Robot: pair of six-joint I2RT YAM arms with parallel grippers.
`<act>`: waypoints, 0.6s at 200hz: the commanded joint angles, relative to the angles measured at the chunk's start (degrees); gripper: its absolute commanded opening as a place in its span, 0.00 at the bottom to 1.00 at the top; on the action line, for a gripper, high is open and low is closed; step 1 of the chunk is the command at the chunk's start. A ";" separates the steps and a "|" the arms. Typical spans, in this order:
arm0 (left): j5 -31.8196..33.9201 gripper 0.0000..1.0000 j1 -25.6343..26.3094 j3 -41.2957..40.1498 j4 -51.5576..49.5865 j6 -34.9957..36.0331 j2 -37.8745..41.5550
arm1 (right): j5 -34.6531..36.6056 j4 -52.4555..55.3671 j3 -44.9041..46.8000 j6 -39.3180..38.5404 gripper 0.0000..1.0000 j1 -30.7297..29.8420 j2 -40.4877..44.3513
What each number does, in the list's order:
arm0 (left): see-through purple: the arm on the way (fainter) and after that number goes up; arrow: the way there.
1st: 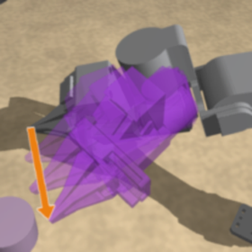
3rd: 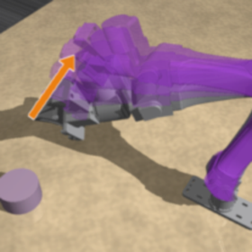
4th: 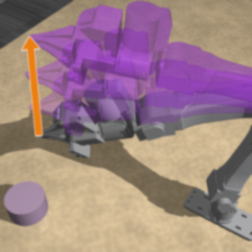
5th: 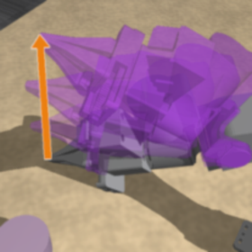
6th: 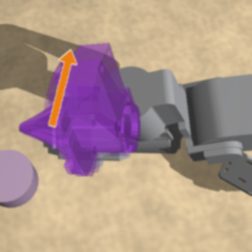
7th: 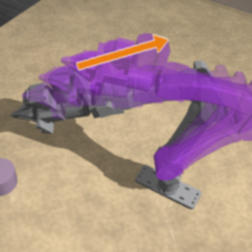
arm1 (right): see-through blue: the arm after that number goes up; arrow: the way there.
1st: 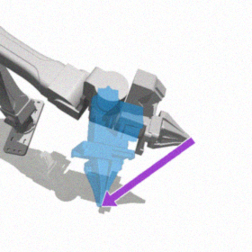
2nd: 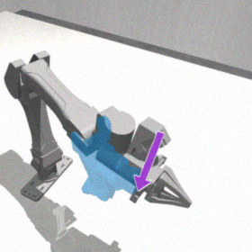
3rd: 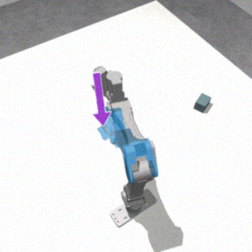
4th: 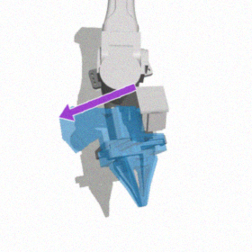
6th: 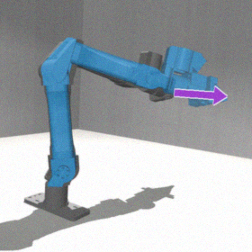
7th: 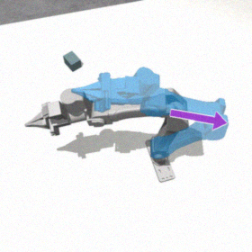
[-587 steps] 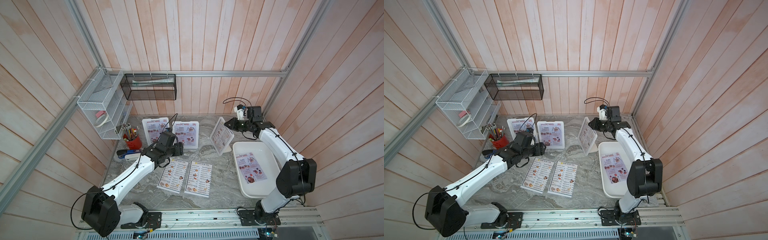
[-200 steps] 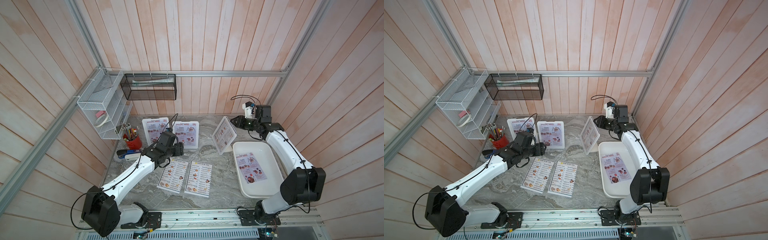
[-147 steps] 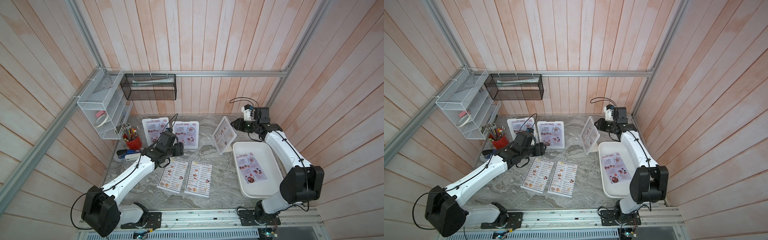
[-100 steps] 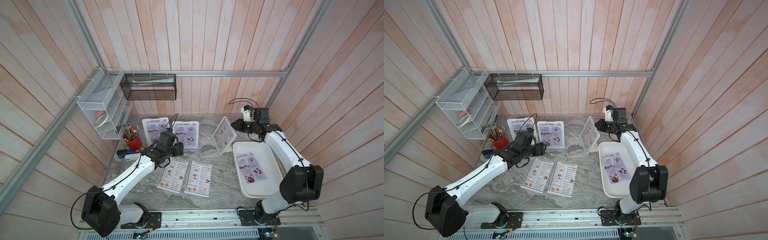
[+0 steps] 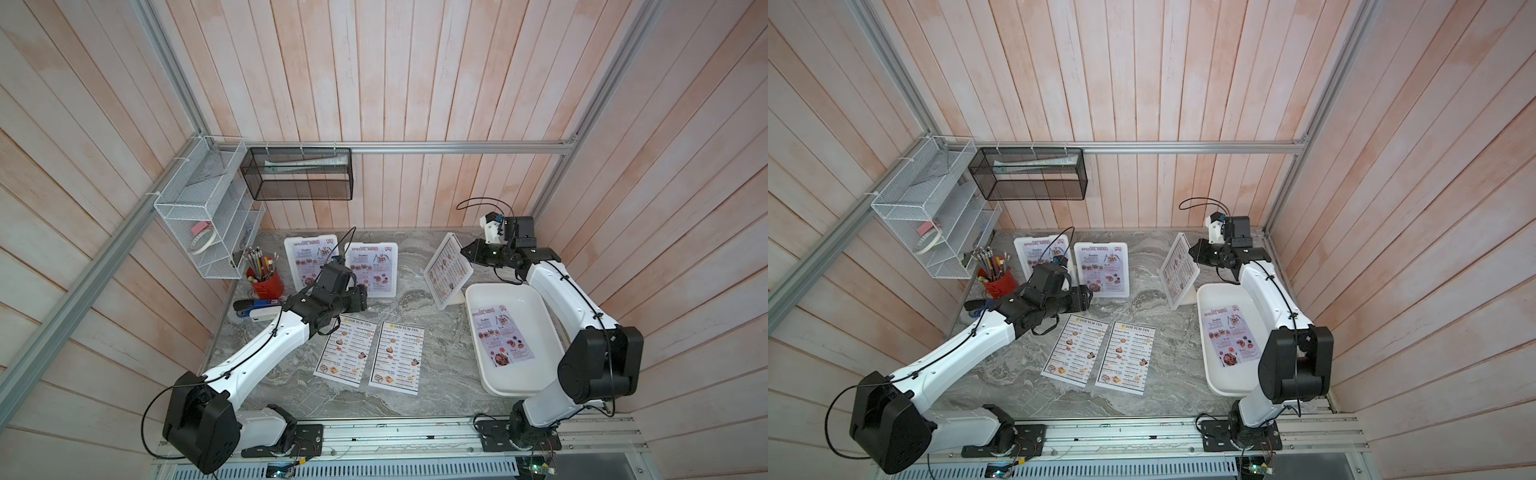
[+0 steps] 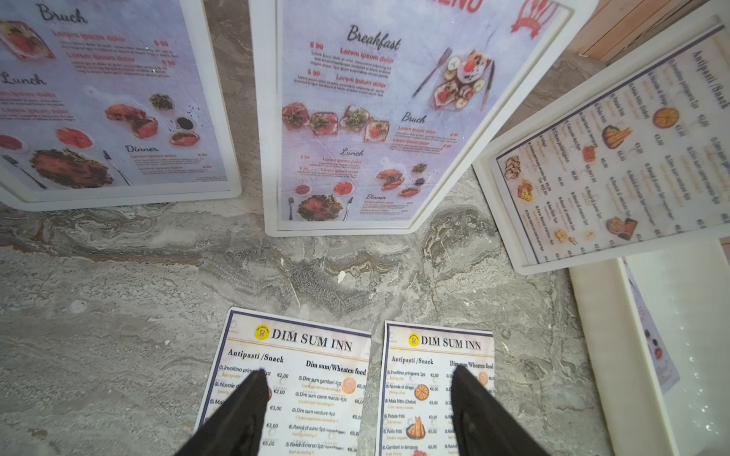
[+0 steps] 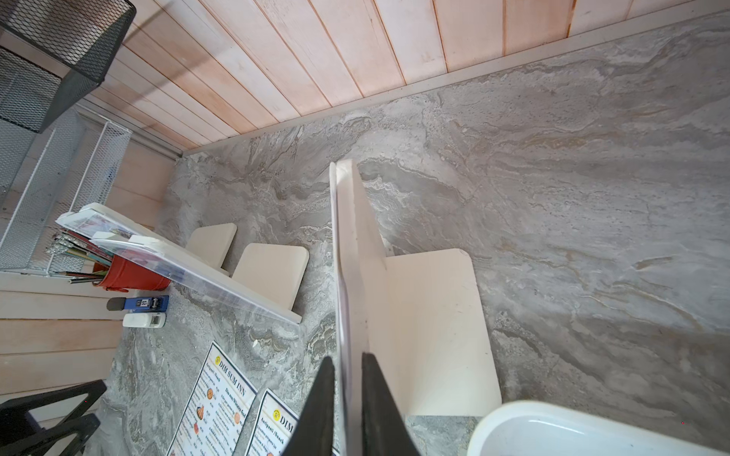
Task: Replace the menus in the menu holders
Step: Take out the menu from the menu holder.
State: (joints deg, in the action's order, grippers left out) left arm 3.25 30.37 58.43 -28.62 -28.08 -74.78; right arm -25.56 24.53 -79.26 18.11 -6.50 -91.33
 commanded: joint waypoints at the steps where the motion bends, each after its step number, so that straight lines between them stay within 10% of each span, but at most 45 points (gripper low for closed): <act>1: -0.17 0.75 0.24 -0.15 1.20 0.30 0.77 | -0.02 1.22 0.11 -0.36 0.11 -0.44 -0.54; 120: 0.14 0.75 0.22 0.63 0.67 0.57 1.12 | 0.78 5.68 -8.82 -1.45 0.00 -0.40 0.39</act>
State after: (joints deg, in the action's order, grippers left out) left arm 3.27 30.46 58.43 -28.62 -28.05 -74.78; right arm -25.50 27.88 -84.79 17.72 -6.70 -91.33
